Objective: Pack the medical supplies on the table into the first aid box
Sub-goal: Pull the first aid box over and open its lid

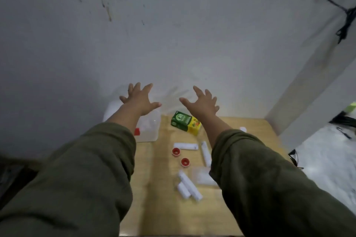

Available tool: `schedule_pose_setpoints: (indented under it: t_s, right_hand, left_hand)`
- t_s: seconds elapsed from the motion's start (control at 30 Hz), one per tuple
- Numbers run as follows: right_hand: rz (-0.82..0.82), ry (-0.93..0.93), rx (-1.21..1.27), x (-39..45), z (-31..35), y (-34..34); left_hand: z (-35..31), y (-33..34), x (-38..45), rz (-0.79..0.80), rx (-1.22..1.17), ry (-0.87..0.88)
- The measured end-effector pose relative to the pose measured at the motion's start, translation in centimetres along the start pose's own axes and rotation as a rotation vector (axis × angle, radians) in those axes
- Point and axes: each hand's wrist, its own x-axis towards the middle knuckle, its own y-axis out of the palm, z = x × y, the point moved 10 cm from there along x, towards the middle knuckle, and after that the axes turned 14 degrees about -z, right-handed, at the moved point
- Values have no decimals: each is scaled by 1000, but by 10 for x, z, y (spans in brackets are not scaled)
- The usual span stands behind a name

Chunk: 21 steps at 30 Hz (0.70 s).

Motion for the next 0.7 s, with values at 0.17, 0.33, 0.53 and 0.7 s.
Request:
schedule_pose_setpoints:
  t_s: [0.17, 0.33, 0.53, 0.7]
  right_hand:
    - [182, -92, 23, -32, 51, 90]
    - [295, -120, -4, -60, 79, 162]
    - [216, -153, -117, -68, 80, 173]
    - [207, -137, -120, -84, 80, 169]
  left_hand:
    - [100, 16, 1, 64, 23, -93]
    - [162, 44, 0, 173, -79, -147]
    - [174, 72, -9, 248, -289, -119]
    - [172, 73, -17, 196, -363, -109]
